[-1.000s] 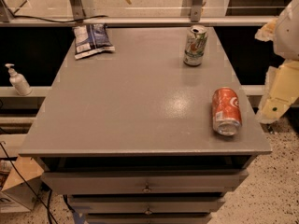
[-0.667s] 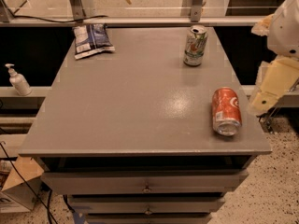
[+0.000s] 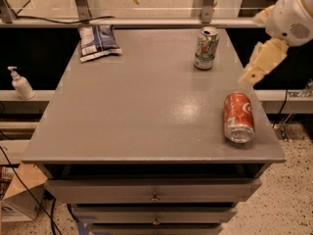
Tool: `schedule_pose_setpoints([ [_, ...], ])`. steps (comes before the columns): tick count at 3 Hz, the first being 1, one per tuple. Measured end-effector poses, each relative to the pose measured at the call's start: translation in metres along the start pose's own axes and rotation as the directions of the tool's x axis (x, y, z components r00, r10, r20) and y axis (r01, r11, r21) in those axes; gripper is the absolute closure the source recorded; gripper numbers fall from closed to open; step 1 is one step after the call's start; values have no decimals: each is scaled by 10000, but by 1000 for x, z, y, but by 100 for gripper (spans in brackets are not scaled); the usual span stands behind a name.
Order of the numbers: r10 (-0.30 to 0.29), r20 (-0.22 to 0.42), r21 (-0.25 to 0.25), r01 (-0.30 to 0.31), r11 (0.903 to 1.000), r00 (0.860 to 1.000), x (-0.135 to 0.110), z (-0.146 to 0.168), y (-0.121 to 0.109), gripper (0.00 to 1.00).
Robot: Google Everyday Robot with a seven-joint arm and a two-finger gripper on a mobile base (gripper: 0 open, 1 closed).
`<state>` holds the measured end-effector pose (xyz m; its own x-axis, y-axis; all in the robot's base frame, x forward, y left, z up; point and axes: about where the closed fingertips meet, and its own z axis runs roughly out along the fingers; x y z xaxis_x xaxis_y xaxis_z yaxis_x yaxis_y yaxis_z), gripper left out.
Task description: Move 7up can near blue chip bag
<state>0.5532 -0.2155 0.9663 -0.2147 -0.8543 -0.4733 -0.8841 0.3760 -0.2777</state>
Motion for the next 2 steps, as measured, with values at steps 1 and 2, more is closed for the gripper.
schedule_pose_setpoints([
  [1,340,19,139,-341,9993,9994,0,-7,-13,0],
  [2,832,-179,342,-825,9960,9964,8,2,-4,0],
])
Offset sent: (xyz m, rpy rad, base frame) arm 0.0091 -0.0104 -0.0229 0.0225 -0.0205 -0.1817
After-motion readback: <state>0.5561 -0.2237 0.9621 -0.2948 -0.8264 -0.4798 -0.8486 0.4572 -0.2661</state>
